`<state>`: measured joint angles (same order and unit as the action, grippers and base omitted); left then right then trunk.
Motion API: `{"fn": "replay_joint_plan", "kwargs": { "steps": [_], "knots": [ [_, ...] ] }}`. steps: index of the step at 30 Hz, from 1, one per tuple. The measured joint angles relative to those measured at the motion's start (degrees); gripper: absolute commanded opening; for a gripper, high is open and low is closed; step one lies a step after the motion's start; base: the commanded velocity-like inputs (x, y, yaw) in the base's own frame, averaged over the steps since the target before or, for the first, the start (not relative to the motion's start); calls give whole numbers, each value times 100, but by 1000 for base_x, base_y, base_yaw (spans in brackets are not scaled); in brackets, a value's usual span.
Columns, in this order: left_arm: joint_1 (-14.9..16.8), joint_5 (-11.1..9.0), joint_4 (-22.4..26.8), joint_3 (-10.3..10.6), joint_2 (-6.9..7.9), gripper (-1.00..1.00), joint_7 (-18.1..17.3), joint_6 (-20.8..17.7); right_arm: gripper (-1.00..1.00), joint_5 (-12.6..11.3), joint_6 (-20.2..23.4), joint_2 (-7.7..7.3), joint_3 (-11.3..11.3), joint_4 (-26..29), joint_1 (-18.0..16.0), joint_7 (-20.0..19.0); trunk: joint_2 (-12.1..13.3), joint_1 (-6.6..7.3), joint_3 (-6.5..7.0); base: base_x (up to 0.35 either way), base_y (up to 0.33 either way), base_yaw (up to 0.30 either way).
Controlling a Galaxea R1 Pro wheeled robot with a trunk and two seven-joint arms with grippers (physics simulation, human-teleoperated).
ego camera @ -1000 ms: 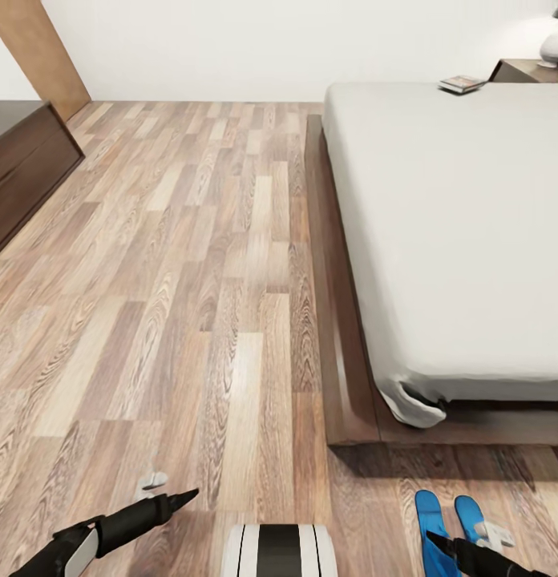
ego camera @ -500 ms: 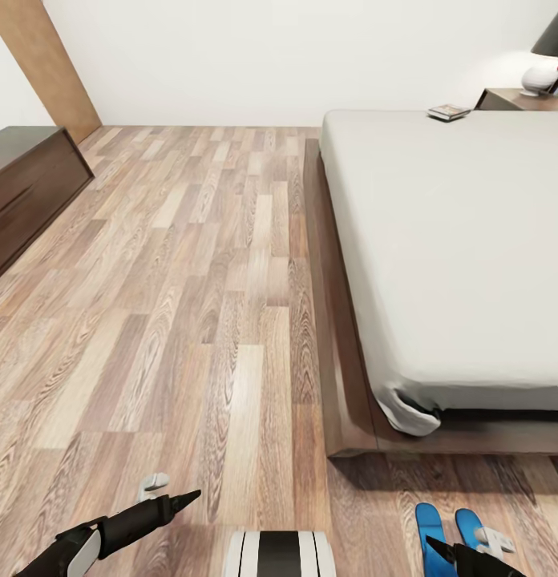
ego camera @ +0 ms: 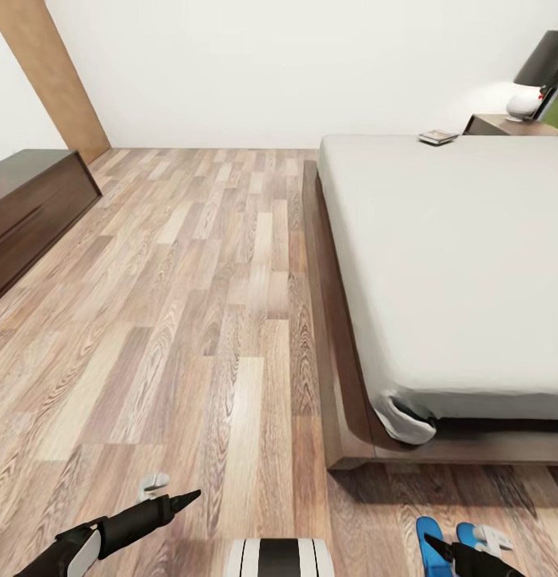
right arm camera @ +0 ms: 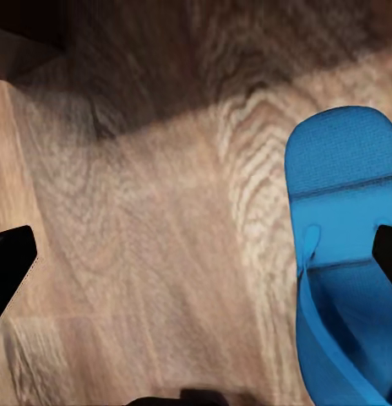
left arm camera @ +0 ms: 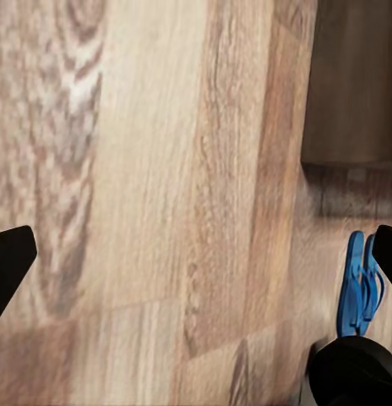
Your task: In the bedroom, move the book from the bed onto either nightstand, and place the two sandals side by side next to the bed.
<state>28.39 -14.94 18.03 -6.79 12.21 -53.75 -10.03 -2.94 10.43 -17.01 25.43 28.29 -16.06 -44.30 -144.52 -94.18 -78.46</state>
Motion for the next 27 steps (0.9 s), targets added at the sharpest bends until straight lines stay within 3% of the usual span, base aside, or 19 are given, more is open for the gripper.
{"fn": "replay_joint_plan", "kwargs": {
  "steps": [27],
  "knots": [
    [2,5,0,9,-15,100,8,0,100,7,-21,3,-4,-400,0,2,36,70,599,0,0,0]
  ]
}}
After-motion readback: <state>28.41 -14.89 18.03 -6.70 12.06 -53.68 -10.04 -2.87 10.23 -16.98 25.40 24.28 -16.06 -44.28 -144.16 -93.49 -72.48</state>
